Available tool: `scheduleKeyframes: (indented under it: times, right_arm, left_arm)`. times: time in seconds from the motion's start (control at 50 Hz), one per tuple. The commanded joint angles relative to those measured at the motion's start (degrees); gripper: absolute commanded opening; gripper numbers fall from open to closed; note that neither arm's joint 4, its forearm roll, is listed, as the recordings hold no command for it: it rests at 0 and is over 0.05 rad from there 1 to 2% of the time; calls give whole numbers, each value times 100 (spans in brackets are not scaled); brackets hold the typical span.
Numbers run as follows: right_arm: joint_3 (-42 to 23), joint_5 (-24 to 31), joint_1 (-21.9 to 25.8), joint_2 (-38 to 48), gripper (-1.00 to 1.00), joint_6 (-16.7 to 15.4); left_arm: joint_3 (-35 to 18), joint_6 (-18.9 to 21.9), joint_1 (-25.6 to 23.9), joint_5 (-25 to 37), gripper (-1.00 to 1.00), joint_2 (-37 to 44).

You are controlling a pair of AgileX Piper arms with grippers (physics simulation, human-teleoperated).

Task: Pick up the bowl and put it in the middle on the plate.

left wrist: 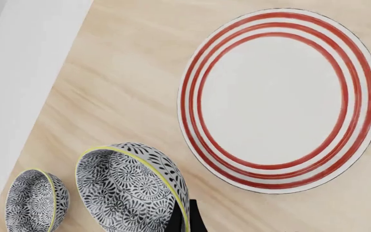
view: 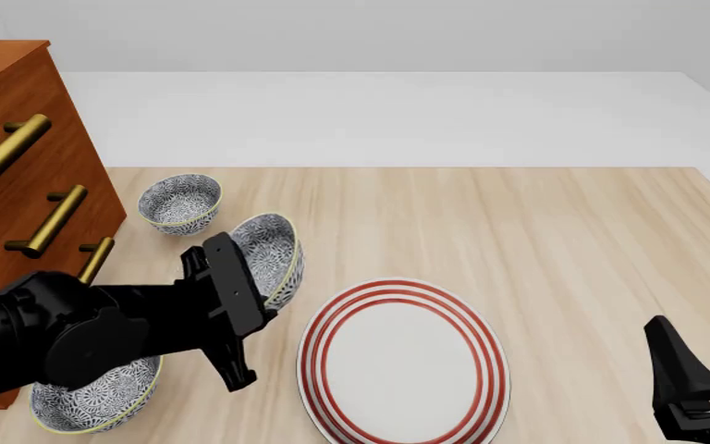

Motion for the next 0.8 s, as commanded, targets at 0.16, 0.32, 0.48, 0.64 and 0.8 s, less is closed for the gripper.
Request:
scheduleKeyframes:
  times: [0.16, 0.32, 0.48, 0.64, 0.8]
  right_arm:
    - [2, -3, -5, 5, 100, 14]
    - [2, 18, -18, -23, 100, 27]
    - [-2, -8, -15, 8, 100, 41]
    - [2, 38, -17, -52, 100, 55]
    - [2, 33, -23, -48, 100, 64]
  left_arm:
    - [-367, 93, -819, 579, -100, -299]
    - [-553, 59, -1200, 664, -100, -239]
    - [-909, -110, -1300, 834, -100, -90]
    - [-1184, -86, -1602, 856, -100, 210]
    - [-1237, -30, -1826, 806, -100, 495]
